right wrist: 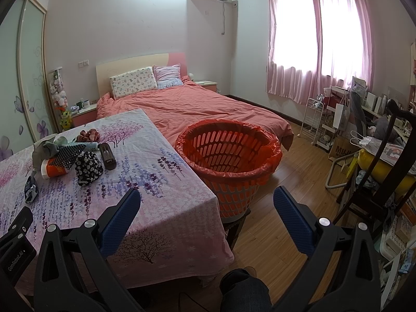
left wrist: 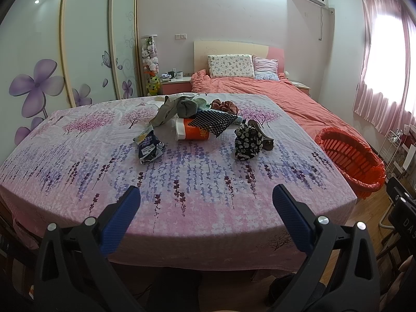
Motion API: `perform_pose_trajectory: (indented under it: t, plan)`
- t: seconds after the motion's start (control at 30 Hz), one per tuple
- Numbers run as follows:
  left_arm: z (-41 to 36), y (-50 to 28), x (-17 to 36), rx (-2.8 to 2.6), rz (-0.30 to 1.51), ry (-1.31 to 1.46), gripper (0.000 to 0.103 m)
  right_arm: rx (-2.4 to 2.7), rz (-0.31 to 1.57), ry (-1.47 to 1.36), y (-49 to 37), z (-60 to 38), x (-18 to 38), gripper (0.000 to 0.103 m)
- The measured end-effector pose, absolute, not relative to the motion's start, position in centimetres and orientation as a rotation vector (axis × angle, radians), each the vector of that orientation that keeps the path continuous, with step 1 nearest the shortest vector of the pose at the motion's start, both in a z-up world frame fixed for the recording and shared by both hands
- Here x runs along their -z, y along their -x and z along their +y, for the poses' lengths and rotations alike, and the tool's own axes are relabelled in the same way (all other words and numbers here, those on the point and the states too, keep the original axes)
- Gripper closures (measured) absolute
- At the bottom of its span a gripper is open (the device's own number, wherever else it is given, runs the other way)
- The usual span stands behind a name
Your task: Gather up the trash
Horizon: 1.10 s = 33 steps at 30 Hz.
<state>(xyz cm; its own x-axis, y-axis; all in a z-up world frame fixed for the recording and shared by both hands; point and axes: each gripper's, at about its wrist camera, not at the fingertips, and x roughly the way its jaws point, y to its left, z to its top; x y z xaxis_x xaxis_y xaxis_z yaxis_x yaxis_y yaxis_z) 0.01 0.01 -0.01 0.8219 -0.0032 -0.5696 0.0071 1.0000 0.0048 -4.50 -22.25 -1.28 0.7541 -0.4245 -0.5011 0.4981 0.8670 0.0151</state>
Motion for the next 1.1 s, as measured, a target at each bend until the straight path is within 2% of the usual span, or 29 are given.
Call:
perform_pose_trajectory:
  t: [0.73,1.1]
  plan:
    - [0.1,0.1,0.2,0.007,0.603,0.001,0.004,0.498,0.508,-0.152,4.3,-22.3,1.4,0.002]
    - [4.5,-3.7,1.5,-0.037,0.636,0.065,0.004,0.394,0.536,-0.158,0.6,-21.3,2.0,0.002]
